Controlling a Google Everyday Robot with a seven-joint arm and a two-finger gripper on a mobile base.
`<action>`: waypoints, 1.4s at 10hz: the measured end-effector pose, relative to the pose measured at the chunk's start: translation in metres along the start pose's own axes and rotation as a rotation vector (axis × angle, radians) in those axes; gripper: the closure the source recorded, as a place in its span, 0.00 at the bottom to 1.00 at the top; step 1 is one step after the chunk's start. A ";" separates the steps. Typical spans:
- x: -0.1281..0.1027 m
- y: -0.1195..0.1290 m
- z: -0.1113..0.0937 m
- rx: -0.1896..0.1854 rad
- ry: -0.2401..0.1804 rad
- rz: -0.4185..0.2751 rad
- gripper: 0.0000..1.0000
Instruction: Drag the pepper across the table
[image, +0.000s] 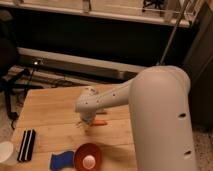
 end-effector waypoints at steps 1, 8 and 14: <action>-0.003 0.001 0.000 -0.008 0.004 0.002 0.71; -0.032 0.006 -0.001 -0.034 0.022 -0.014 1.00; -0.102 0.019 0.012 -0.063 0.005 -0.064 1.00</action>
